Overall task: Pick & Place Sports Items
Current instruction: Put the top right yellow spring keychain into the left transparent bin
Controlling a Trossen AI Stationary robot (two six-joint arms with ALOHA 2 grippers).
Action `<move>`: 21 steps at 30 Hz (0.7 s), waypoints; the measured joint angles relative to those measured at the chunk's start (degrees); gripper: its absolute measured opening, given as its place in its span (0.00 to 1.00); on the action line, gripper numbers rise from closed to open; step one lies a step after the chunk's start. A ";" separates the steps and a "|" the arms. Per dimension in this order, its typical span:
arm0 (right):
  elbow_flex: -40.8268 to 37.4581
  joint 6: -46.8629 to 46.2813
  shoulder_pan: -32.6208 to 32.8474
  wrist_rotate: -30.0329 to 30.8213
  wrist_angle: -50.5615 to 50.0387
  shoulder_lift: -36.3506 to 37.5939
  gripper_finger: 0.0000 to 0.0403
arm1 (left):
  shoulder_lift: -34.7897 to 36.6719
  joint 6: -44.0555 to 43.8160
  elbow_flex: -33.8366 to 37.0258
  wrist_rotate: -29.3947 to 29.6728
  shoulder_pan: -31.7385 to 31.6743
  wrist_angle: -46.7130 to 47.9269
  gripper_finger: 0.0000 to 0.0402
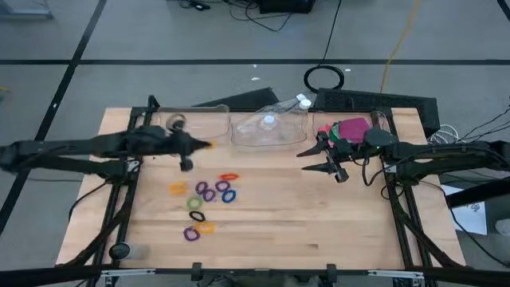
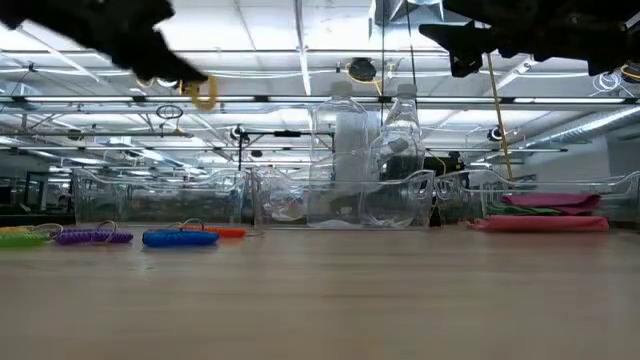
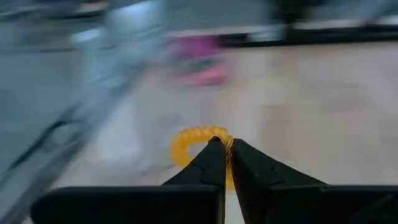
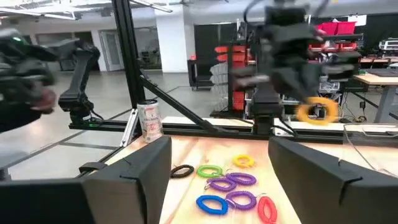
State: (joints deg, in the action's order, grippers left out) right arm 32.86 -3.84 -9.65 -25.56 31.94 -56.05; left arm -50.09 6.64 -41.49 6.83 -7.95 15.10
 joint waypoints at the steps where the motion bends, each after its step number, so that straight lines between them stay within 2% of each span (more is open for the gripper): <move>1: 0.00 0.00 0.00 0.00 -0.01 0.00 0.49 | 2.20 -0.80 2.58 2.23 -1.49 -1.68 0.01; 5: 0.01 0.00 0.00 0.47 0.01 0.00 0.49 | 8.14 -2.94 11.16 8.28 -7.76 -8.39 0.01; 9: 0.02 0.02 0.02 2.92 0.01 0.00 0.49 | 8.79 -4.70 16.01 6.68 -14.08 -14.77 0.01; 13: 0.00 0.13 0.02 4.59 -0.04 0.00 0.49 | 5.68 -5.87 16.87 2.75 -19.74 -16.27 0.01; 21: 0.00 1.32 0.02 4.55 -0.28 0.00 0.49 | -4.98 -10.80 16.88 2.01 -28.55 -18.35 0.01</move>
State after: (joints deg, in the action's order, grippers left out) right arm 32.86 -2.51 -9.63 -21.02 31.66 -56.05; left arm -55.07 -4.16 -24.62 8.84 -36.50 -3.25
